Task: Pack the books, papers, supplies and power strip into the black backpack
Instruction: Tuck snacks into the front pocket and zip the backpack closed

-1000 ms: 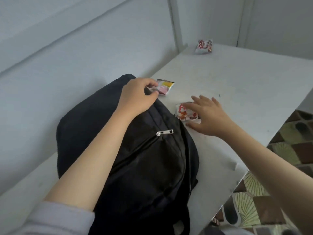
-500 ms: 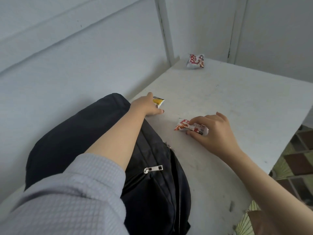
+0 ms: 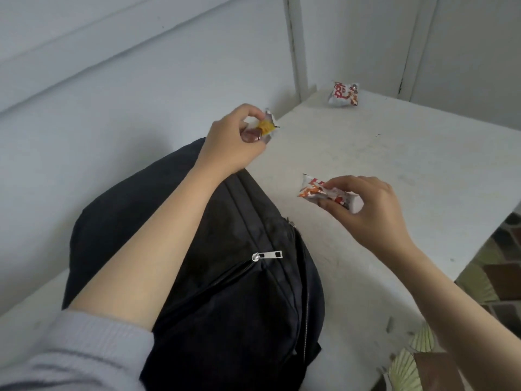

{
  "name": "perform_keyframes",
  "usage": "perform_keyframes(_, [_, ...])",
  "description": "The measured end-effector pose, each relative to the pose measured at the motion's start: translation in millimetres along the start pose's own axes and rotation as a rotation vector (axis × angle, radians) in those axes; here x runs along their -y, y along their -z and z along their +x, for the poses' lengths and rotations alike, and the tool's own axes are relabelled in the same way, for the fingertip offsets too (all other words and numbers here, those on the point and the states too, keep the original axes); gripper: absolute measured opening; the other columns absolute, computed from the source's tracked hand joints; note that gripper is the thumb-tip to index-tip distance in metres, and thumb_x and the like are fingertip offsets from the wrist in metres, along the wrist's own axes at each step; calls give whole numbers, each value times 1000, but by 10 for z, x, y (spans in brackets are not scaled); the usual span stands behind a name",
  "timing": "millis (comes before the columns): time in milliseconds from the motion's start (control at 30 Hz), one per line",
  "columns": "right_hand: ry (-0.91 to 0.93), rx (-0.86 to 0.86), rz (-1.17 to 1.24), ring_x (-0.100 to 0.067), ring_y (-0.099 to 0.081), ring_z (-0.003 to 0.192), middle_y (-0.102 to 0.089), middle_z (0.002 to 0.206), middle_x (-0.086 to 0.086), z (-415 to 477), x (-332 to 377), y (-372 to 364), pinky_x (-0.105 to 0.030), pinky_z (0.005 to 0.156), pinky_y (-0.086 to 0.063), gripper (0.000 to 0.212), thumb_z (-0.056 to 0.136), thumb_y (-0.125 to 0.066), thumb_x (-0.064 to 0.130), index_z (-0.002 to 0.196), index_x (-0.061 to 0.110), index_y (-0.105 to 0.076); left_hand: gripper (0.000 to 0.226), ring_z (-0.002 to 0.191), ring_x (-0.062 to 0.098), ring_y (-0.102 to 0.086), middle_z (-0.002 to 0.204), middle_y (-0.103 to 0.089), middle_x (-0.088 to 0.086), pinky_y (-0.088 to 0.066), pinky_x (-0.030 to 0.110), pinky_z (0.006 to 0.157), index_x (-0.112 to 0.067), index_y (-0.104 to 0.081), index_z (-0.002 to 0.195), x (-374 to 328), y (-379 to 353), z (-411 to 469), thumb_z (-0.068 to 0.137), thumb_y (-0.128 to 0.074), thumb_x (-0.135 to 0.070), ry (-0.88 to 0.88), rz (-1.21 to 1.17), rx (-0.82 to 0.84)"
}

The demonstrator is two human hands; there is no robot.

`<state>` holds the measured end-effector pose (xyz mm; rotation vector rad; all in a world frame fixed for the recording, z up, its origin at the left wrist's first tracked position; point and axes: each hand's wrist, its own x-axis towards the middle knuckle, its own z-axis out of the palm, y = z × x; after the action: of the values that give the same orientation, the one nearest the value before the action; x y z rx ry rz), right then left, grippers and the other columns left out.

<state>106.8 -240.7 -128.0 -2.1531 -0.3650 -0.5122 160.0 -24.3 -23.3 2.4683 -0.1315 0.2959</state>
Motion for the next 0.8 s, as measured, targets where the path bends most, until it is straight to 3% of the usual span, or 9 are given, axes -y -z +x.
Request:
perform_keyframes(133, [41, -20, 52, -10, -53, 84, -67, 86, 10, -109, 219, 12, -33, 82, -39, 24, 78, -73, 39, 97, 25, -68, 37, 86, -3, -53, 101, -58, -13, -34, 5, 63, -32, -57, 112, 55, 432, -525, 81, -69, -17, 5, 135, -22])
perform_keyframes(233, [83, -35, 94, -1, -50, 83, -66, 87, 14, -200, 415, 8, -26, 79, -39, 26, 78, -69, 42, 97, 25, -69, 42, 95, 4, -54, 105, -59, -13, -36, 9, 67, -29, -57, 116, 220, 724, -921, 79, -68, -14, 28, 220, -89])
perform_keyframes(333, [104, -38, 110, 0, -50, 85, -64, 89, 17, -304, 595, -5, -27, 80, -40, 24, 79, -68, 39, 99, 26, -68, 48, 98, 12, -56, 110, -62, -7, -41, 23, 76, -30, -57, 120, 455, 957, -1216, 77, -67, -11, 75, 304, -118])
perform_keyframes(400, [113, -30, 127, -1, -51, 88, -64, 92, 16, -369, 709, -11, -28, 81, -41, 24, 79, -68, 37, 101, 26, -68, 56, 113, 24, -55, 123, -60, 1, -41, 34, 91, -34, -56, 124, 604, 1050, -1351, 73, -63, -13, 59, 355, -47])
perform_keyframes(500, [118, -23, 140, -5, -53, 91, -65, 94, 14, -467, 882, -40, -29, 81, -42, 24, 80, -67, 35, 102, 25, -67, 72, 143, 23, -19, 151, -31, 3, -10, 41, 115, -38, -47, 131, 666, 1102, -1569, 61, -50, -19, 53, 337, 59])
perform_keyframes(567, [122, -26, 144, -6, -53, 92, -65, 96, 13, -549, 978, -59, -27, 80, -41, 25, 81, -67, 35, 103, 23, -67, 59, 144, 12, -9, 152, -23, -6, -3, 36, 115, -45, -53, 120, 597, 1089, -1744, 63, -57, -32, -7, 248, 47])
perform_keyframes(667, [145, -45, 161, -5, -52, 93, -62, 96, 15, -676, 1097, -60, -26, 80, -40, 26, 81, -66, 37, 102, 20, -67, 52, 144, 6, -10, 150, -29, -11, -5, 46, 117, -46, -57, 103, 545, 1049, -1997, 54, -68, -61, -115, 232, 119])
perform_keyframes(733, [159, -47, 169, -5, -52, 92, -61, 95, 15, -755, 1169, -45, -26, 80, -40, 26, 81, -65, 38, 100, 20, -67, 43, 142, 4, -15, 148, -35, -9, -9, 51, 117, -43, -63, 91, 592, 1035, -2090, 52, -76, -57, -111, 244, 116])
perform_keyframes(800, [177, -31, 167, -6, -52, 93, -63, 95, 12, -839, 1242, -34, -25, 79, -40, 24, 81, -67, 37, 99, 20, -67, 22, 137, 0, -26, 140, -45, -10, -22, 55, 113, -36, -69, 78, 639, 1032, -2129, 62, -84, -36, -78, 185, 13])
